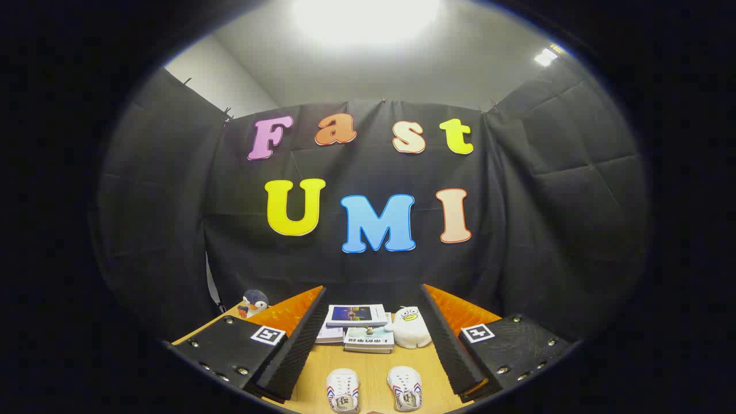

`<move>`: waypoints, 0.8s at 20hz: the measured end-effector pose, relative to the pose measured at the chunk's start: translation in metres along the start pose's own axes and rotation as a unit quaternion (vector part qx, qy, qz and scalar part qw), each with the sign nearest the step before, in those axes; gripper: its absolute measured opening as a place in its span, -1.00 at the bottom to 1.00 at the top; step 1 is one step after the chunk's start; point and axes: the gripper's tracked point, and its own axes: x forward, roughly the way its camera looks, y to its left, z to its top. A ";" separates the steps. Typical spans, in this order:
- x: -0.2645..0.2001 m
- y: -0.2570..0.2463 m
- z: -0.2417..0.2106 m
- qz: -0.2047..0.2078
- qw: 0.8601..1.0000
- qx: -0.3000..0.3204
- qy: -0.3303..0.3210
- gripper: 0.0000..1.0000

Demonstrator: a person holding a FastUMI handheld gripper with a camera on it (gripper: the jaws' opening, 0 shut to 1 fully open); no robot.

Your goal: Open the storage box then place both shoes into the box .Put the left shoe in first, then the right shoe, with the right side of both shoes facing outward in a uniform manner.

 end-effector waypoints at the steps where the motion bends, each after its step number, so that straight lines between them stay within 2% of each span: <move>1: 0.001 0.002 0.001 0.003 1.000 0.002 -0.003 0.92; 7: 0.024 0.000 0.000 0.019 0.999 0.026 -0.001 0.92; 16: 0.054 -0.022 -0.021 0.058 0.998 0.015 0.017 0.92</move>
